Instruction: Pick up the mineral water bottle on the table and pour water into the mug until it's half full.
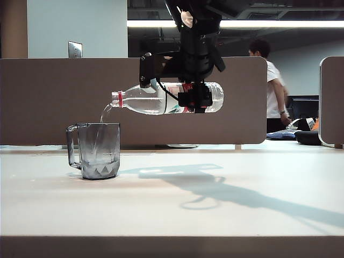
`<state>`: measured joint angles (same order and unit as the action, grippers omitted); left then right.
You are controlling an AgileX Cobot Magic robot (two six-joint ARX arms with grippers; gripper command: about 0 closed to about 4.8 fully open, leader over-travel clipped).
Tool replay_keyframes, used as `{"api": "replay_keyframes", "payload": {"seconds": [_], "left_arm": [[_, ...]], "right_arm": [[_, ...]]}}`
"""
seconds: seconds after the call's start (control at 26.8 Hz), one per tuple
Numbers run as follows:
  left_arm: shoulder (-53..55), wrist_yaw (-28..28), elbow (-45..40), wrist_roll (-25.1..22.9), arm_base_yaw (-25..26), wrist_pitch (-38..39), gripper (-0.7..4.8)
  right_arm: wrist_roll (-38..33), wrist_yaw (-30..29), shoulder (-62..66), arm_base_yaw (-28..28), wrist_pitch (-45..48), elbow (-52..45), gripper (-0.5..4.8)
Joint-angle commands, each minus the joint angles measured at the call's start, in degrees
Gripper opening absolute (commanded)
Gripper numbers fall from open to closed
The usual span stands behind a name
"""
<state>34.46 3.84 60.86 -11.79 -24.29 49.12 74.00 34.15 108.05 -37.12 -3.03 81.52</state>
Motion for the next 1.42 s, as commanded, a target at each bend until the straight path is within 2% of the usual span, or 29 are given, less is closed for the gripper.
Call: {"api": "replay_keyframes", "payload": {"seconds": [0.04,1.23,1.42], "left_arm": [[-0.1,0.0,0.3,0.2,0.0,-0.2,-0.05],[-0.1,0.0,0.3,0.2,-0.4,-0.3,-0.05],[-0.1,0.0,0.3,-0.3,-0.4,-0.3,-0.05]], "right_arm": [[0.0,1.0,-0.8,-0.1,1.9,0.6,3.22],[-0.5,0.8,-0.8,0.2,1.7,0.6,3.22],[-8.4,0.7,-0.8,0.2,0.4,0.6,3.24]]}}
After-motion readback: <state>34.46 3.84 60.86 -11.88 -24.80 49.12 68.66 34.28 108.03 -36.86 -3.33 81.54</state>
